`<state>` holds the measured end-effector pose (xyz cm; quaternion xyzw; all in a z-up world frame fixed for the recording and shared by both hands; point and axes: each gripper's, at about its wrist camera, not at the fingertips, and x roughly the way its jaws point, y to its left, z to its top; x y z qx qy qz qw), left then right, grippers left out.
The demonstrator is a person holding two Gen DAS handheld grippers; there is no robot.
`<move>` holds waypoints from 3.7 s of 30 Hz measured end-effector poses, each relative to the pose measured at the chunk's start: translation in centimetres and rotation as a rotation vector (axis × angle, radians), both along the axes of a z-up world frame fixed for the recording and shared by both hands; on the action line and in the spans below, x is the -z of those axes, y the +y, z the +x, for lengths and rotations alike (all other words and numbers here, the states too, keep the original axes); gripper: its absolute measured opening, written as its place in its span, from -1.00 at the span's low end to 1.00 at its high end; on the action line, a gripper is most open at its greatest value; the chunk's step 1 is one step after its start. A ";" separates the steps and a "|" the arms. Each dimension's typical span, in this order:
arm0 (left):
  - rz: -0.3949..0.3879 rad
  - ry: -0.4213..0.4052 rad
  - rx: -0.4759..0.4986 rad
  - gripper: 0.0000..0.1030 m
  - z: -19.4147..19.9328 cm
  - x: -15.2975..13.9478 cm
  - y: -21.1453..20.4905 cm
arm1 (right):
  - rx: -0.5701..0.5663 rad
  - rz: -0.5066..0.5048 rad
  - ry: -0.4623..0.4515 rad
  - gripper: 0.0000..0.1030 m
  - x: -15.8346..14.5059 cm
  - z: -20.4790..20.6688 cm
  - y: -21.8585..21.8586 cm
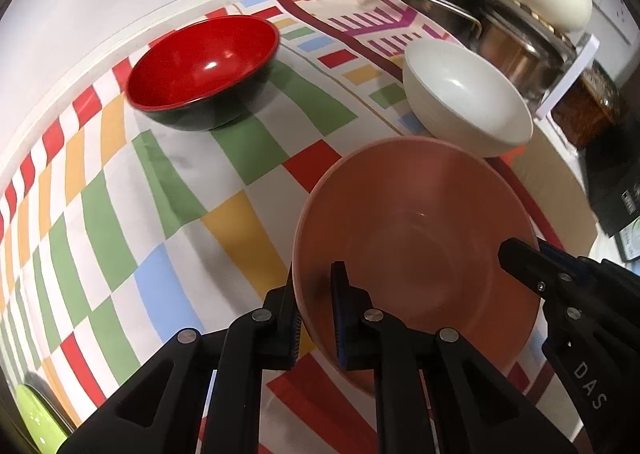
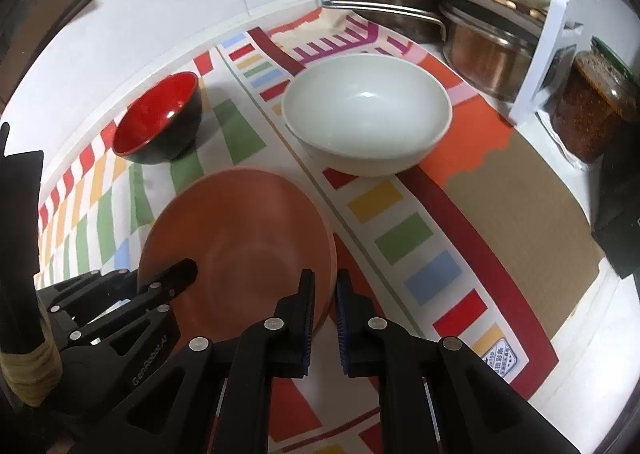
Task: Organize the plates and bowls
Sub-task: 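Close both tools on the salmon-pink bowl rim, then carry the pink bowl with both tools and lower it onto the lime-green plate, then open both tools and lift them away from the pink bowl, then move both tools to the rim of the white bowl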
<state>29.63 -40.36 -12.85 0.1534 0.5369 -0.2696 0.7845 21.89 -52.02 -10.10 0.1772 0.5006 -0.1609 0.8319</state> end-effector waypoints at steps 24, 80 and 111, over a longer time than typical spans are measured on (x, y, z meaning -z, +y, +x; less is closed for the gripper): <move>-0.035 -0.077 -0.361 -0.71 0.3 -3.3 15.7 | -0.354 -0.038 -0.121 -0.77 -3.5 4.1 12.9; -0.004 -0.149 -0.457 -0.19 -0.8 -4.0 20.6 | -0.444 -0.023 -0.118 -0.52 -2.3 4.6 16.8; -0.176 -0.305 -0.053 0.26 -1.4 -11.2 2.1 | -0.048 -0.172 -0.335 0.22 -9.1 -1.7 0.3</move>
